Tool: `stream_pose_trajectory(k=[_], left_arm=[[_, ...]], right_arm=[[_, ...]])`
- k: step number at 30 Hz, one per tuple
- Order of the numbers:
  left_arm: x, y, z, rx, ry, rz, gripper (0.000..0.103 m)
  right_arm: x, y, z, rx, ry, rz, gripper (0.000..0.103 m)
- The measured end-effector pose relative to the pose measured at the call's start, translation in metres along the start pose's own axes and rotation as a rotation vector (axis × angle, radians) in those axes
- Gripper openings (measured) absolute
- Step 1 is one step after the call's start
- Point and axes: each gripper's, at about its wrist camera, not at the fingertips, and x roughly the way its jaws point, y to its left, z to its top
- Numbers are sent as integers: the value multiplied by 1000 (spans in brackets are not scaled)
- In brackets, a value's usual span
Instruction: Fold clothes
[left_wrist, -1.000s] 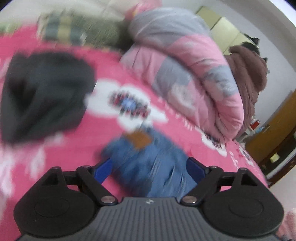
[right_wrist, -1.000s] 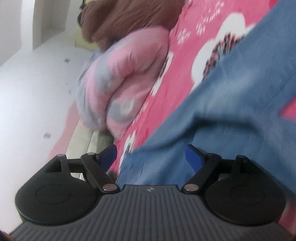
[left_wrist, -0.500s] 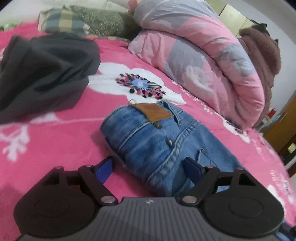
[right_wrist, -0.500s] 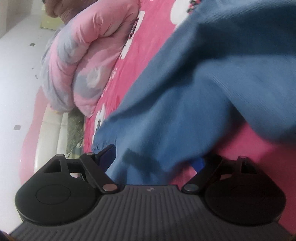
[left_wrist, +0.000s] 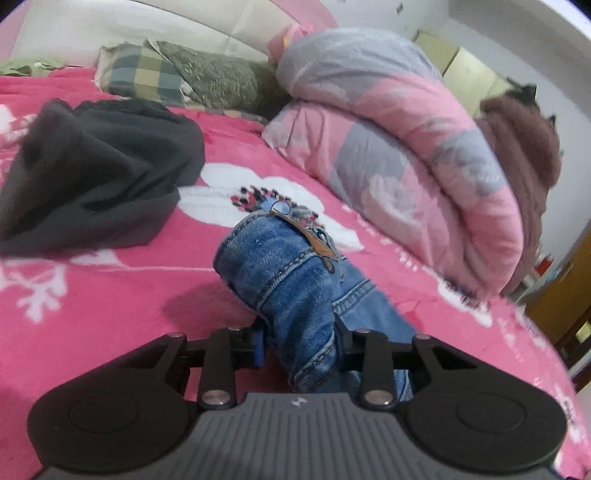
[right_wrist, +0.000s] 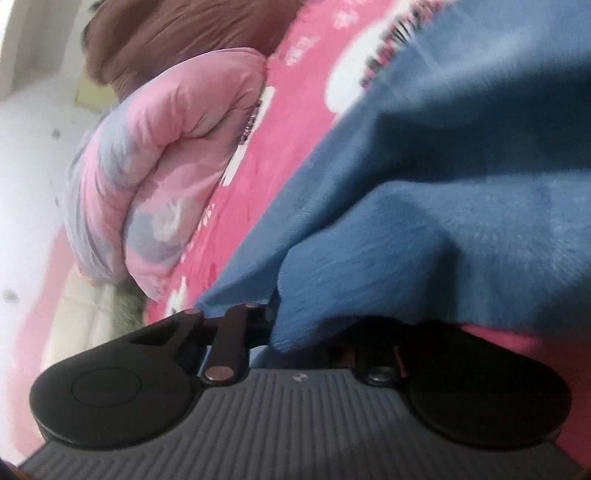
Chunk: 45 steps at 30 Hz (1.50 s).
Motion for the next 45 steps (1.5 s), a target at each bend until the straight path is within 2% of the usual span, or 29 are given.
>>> stream_pose_trajectory(k=[3, 6, 11, 13, 15, 17, 19, 21, 22, 23, 24, 27, 28, 30, 31, 33, 34, 36, 39, 45], left_arm=[[-31, 15, -2, -50, 3, -37, 32], [-73, 40, -11, -82, 14, -61, 32], [-153, 84, -41, -55, 23, -39, 32], [-169, 96, -56, -9, 57, -11, 33], [-172, 112, -68, -4, 110, -23, 38], [-180, 126, -68, -37, 108, -73, 42], [-188, 134, -62, -63, 117, -94, 51], [-199, 144, -58, -76, 102, -86, 64], [-206, 149, -56, -74, 85, -77, 66], [-213, 154, -54, -73, 68, -68, 68], [-219, 158, -51, -69, 50, -67, 69], [-226, 163, -41, -35, -2, -85, 76], [-225, 164, -37, -18, -20, -93, 76], [-218, 160, -32, 33, -9, -100, 79], [-211, 157, -29, 59, 13, -99, 79], [-199, 150, -27, 99, 54, -88, 71], [-195, 147, -26, 113, 68, -84, 68], [-192, 142, -27, 129, 72, -93, 59], [-190, 136, -31, 168, 69, -97, 53], [-187, 140, -37, 191, 75, -124, 54]], right_arm=[[-26, 6, 1, -52, -9, 15, 13], [-49, 7, 1, -57, 35, 47, 13], [-101, 0, -26, -87, 181, 86, 13], [-113, -4, -40, -103, 234, 97, 13], [-120, -9, -51, -148, 269, 93, 14], [-114, -18, -54, -165, 305, 52, 28], [-110, -25, -51, -129, 349, 36, 30], [-118, -23, -48, -132, 383, 39, 45], [-126, -19, -47, -168, 411, 32, 59], [-135, -12, -47, -225, 448, 13, 69], [-144, -5, -51, -288, 480, -7, 72], [-164, 34, -72, -581, 614, -54, 74], [-168, 54, -81, -686, 639, -32, 74], [-172, 99, -102, -900, 625, 61, 73], [-170, 121, -111, -1007, 588, 121, 73], [-153, 159, -128, -1199, 499, 227, 73], [-137, 175, -135, -1272, 462, 239, 73], [-98, 196, -147, -1358, 448, 214, 72], [-48, 214, -166, -1452, 480, 253, 71], [11, 219, -199, -1639, 562, 368, 71]])
